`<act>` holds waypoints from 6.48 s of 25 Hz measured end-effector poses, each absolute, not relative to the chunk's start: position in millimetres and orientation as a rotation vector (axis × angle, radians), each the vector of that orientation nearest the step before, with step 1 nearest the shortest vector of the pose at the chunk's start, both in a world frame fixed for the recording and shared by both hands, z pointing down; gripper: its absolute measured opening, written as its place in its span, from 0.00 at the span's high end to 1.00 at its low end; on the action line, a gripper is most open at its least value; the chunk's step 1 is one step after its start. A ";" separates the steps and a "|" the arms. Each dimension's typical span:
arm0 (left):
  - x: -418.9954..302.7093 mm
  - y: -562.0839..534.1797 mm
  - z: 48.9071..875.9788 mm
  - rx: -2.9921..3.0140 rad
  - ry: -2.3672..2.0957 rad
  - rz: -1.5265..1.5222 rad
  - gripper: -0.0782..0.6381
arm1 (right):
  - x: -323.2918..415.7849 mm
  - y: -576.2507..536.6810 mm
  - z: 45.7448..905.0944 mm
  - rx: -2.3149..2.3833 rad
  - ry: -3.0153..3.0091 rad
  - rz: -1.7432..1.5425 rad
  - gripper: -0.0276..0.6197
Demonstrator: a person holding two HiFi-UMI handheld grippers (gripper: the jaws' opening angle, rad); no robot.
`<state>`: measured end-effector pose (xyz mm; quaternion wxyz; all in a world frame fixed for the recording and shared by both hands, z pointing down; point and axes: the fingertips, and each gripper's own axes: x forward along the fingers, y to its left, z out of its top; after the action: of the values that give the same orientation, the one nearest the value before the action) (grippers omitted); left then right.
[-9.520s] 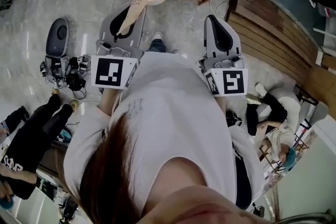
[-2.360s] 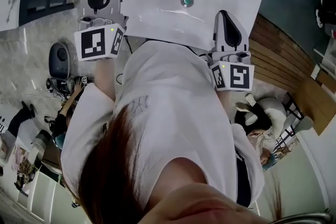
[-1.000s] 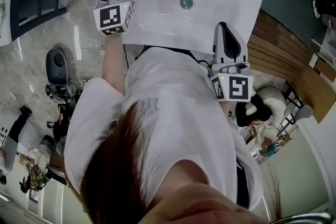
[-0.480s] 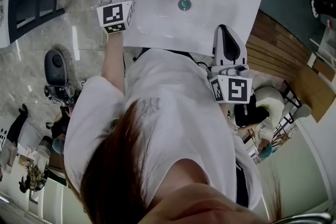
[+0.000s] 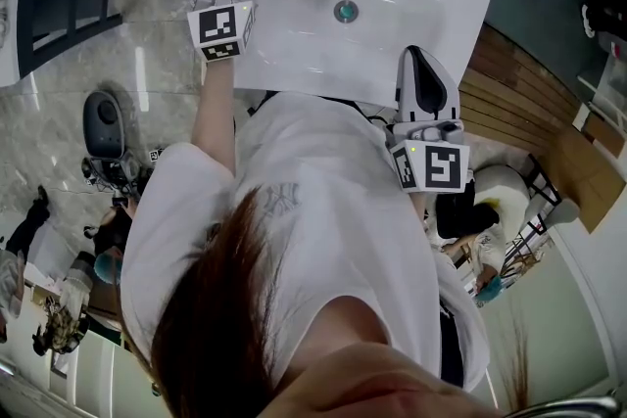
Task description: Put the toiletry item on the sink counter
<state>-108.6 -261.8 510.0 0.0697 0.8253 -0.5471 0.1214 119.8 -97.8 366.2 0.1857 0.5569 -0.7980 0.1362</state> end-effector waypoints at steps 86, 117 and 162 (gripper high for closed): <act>-76.3 -122.7 239.3 2.668 -1.570 0.084 0.88 | 128.3 -92.3 297.5 1.667 -2.469 0.179 0.94; -67.9 -91.5 269.5 2.727 -1.403 0.133 0.88 | 94.9 -76.6 294.3 1.640 -2.499 0.159 0.94; -58.6 -119.2 280.1 2.744 -1.286 0.139 0.88 | 95.7 -90.0 309.8 1.670 -2.426 0.222 0.94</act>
<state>-58.6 -119.2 280.1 0.0540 0.9033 -0.4232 0.0459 95.7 -90.0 309.8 0.0938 0.5627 -0.8179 0.0749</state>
